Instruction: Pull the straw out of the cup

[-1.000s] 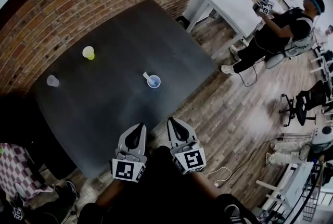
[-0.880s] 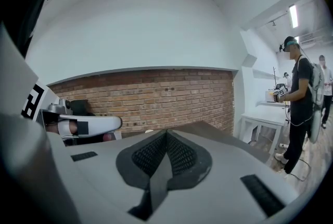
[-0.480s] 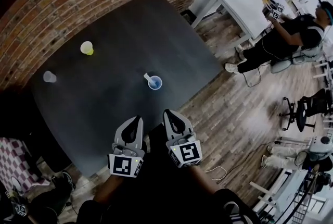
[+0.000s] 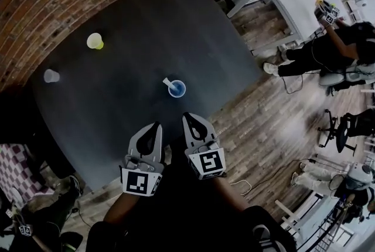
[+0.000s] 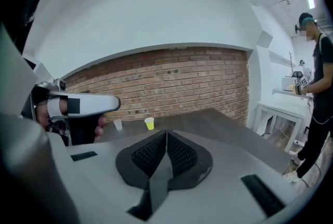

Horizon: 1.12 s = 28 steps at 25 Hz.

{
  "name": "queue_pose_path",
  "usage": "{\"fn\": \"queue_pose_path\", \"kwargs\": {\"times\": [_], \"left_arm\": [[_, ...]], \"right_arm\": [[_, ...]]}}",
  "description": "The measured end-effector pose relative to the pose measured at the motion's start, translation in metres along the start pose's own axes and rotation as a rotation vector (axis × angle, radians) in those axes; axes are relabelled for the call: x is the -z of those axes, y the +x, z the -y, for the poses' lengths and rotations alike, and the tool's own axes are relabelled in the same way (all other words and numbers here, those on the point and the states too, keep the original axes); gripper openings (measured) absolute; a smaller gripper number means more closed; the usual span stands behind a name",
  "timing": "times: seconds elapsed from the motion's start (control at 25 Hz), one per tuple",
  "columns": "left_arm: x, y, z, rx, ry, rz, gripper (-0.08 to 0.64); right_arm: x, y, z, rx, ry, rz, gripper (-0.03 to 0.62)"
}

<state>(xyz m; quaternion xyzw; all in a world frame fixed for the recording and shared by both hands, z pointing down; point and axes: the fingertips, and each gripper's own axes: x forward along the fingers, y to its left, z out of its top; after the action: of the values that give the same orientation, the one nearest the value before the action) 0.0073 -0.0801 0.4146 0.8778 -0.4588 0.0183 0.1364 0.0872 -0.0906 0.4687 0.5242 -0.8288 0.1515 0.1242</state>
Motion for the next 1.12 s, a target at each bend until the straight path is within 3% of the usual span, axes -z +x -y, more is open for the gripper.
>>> {"fn": "queue_pose_path", "kwargs": {"times": [0.24,1.12], "left_arm": [[0.014,0.013,-0.010,-0.042,-0.046,-0.028,0.002],[0.048,0.052,-0.043,-0.079,-0.097,-0.091,0.002]], "right_arm": [[0.018,0.020,0.013,-0.016,0.004,-0.057,0.006],[0.070,0.096,0.030,-0.080,-0.022,-0.229,0.008]]}}
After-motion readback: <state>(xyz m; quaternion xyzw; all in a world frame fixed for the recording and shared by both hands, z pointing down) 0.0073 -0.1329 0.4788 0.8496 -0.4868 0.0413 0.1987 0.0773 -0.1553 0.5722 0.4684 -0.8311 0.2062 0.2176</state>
